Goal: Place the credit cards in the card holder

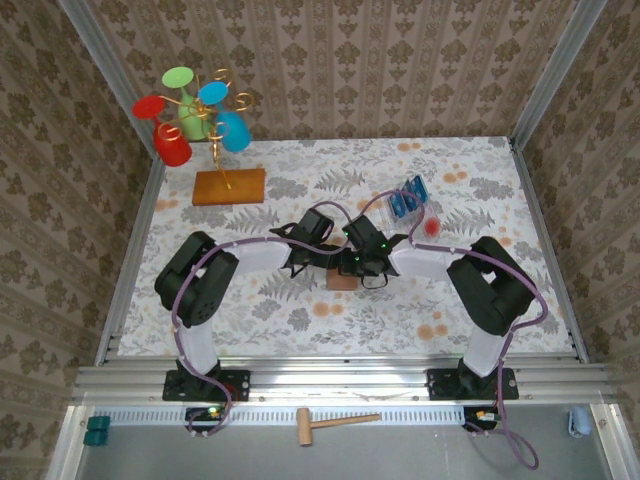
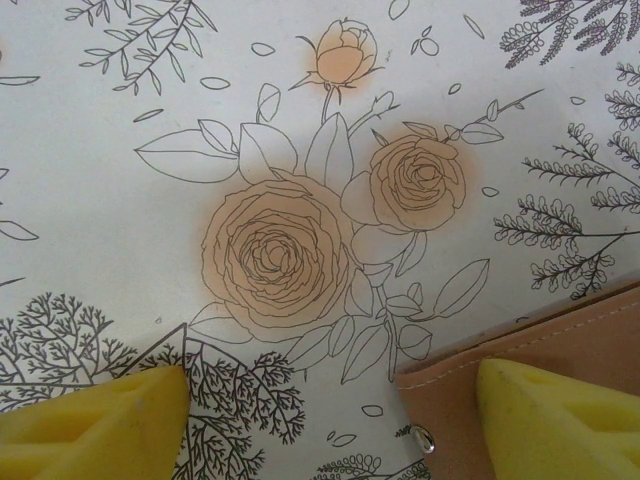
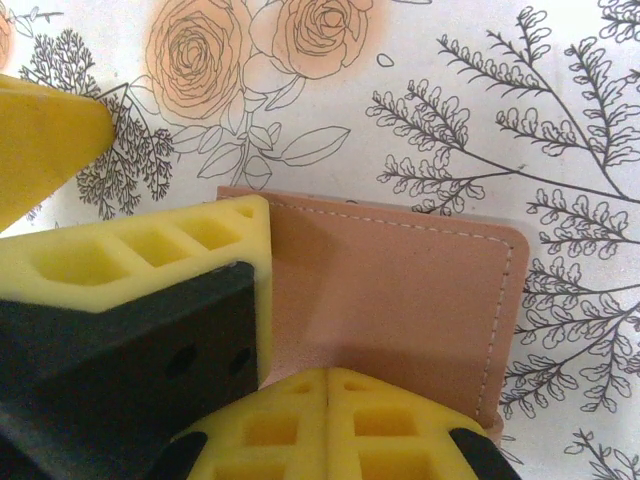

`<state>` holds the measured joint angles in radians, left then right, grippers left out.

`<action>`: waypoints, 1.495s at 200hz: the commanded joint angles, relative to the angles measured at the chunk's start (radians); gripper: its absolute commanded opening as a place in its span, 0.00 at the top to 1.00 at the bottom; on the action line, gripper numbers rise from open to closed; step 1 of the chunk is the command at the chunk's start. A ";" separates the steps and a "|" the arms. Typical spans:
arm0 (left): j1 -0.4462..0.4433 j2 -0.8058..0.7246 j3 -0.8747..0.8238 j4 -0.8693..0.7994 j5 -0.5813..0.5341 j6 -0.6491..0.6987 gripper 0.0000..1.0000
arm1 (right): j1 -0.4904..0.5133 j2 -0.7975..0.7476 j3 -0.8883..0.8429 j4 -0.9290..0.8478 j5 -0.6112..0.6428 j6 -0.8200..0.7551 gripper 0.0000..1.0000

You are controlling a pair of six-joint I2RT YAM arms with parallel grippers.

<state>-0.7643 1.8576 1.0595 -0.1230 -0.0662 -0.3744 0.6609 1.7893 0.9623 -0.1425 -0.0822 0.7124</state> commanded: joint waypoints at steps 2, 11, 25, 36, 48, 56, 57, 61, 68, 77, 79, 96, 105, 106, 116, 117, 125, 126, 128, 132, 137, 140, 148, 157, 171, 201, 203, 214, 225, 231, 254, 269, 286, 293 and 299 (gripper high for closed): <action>-0.012 0.008 -0.027 -0.061 0.022 -0.001 0.23 | 0.018 0.134 -0.127 -0.185 0.071 0.029 1.00; -0.013 0.007 -0.025 -0.061 0.022 -0.002 0.23 | 0.018 0.117 -0.126 -0.201 0.079 0.025 1.00; -0.012 0.004 -0.025 -0.060 0.022 -0.004 0.23 | 0.019 0.091 -0.112 -0.240 0.098 0.007 1.00; -0.011 0.002 -0.026 -0.060 0.025 -0.004 0.23 | 0.019 0.077 -0.092 -0.277 0.119 -0.011 1.00; -0.010 -0.001 -0.026 -0.057 0.027 -0.006 0.23 | 0.018 0.063 -0.071 -0.310 0.142 -0.029 1.00; -0.011 -0.003 -0.028 -0.054 0.029 -0.005 0.23 | 0.018 0.058 -0.057 -0.330 0.155 -0.040 1.00; -0.010 -0.003 -0.028 -0.054 0.030 -0.006 0.23 | 0.018 0.058 -0.055 -0.332 0.157 -0.041 1.00; -0.010 -0.003 -0.029 -0.053 0.032 -0.005 0.23 | 0.018 0.056 -0.049 -0.340 0.161 -0.046 1.00; -0.010 -0.003 -0.027 -0.053 0.035 -0.005 0.23 | 0.019 0.054 -0.036 -0.355 0.172 -0.056 1.00; -0.010 -0.003 -0.027 -0.054 0.041 -0.006 0.23 | 0.021 0.054 -0.026 -0.371 0.182 -0.064 1.00; -0.010 -0.002 -0.026 -0.053 0.043 -0.005 0.23 | 0.022 0.053 -0.024 -0.374 0.183 -0.067 1.00; -0.008 0.004 -0.017 -0.056 0.052 -0.005 0.23 | 0.028 0.053 -0.005 -0.421 0.222 -0.084 1.00; -0.008 0.008 -0.012 -0.058 0.056 -0.006 0.23 | 0.029 0.055 -0.004 -0.427 0.231 -0.089 1.00; -0.008 0.009 -0.011 -0.058 0.056 -0.005 0.23 | 0.029 0.055 -0.004 -0.427 0.230 -0.090 1.00; -0.006 0.014 -0.003 -0.056 0.063 -0.004 0.23 | 0.031 0.067 -0.006 -0.423 0.225 -0.093 1.00; -0.006 0.015 -0.004 -0.056 0.063 -0.004 0.23 | 0.031 0.068 -0.006 -0.423 0.224 -0.093 1.00; -0.007 0.020 0.004 -0.058 0.066 -0.002 0.23 | 0.031 0.078 -0.009 -0.416 0.220 -0.089 1.00; -0.006 0.021 0.004 -0.058 0.067 -0.002 0.23 | 0.031 0.079 -0.009 -0.414 0.218 -0.088 1.00; -0.007 0.022 0.005 -0.058 0.069 -0.002 0.23 | 0.031 0.082 -0.011 -0.411 0.217 -0.087 1.00; -0.006 0.026 0.007 -0.057 0.070 -0.003 0.23 | 0.032 0.087 -0.013 -0.404 0.212 -0.084 1.00; -0.006 0.029 0.008 -0.057 0.074 -0.003 0.23 | 0.032 0.096 -0.017 -0.401 0.205 -0.081 1.00; -0.005 0.030 0.010 -0.055 0.075 -0.001 0.23 | 0.031 0.099 -0.018 -0.400 0.201 -0.078 1.00; -0.006 0.037 0.015 -0.056 0.080 -0.002 0.23 | 0.032 0.111 -0.025 -0.367 0.192 -0.070 1.00; -0.005 0.040 0.016 -0.058 0.082 -0.004 0.23 | 0.032 0.123 -0.036 -0.350 0.183 -0.057 1.00; -0.002 0.041 0.016 -0.057 0.086 -0.007 0.23 | 0.034 0.139 -0.054 -0.333 0.173 -0.037 1.00; 0.002 0.035 0.007 -0.048 0.096 -0.017 0.23 | 0.035 0.169 -0.100 -0.316 0.171 0.005 1.00; 0.004 0.035 0.008 -0.047 0.095 -0.018 0.23 | 0.035 0.171 -0.103 -0.316 0.170 0.005 1.00; 0.006 0.035 0.008 -0.044 0.098 -0.018 0.23 | 0.037 0.184 -0.116 -0.324 0.168 0.009 1.00; 0.009 0.035 0.008 -0.044 0.101 -0.019 0.23 | 0.037 0.173 -0.129 -0.338 0.172 0.004 1.00; 0.011 0.034 0.008 -0.043 0.105 -0.018 0.23 | 0.037 0.160 -0.136 -0.346 0.174 -0.001 1.00; 0.014 0.029 0.008 -0.041 0.111 -0.020 0.23 | 0.035 0.104 -0.118 -0.390 0.177 -0.035 1.00; 0.015 0.026 0.006 -0.036 0.114 -0.019 0.23 | 0.036 0.098 -0.076 -0.456 0.184 -0.070 1.00; 0.018 0.026 0.003 -0.032 0.117 -0.019 0.23 | 0.036 0.118 -0.026 -0.503 0.194 -0.109 1.00; 0.019 0.025 0.002 -0.032 0.117 -0.018 0.23 | 0.035 0.130 -0.009 -0.518 0.197 -0.120 1.00; 0.020 0.025 0.002 -0.030 0.119 -0.018 0.23 | 0.036 0.139 0.004 -0.529 0.197 -0.127 1.00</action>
<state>-0.7448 1.8599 1.0691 -0.1307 -0.0124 -0.3748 0.6991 1.7927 1.0153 -0.2638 0.0486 0.6487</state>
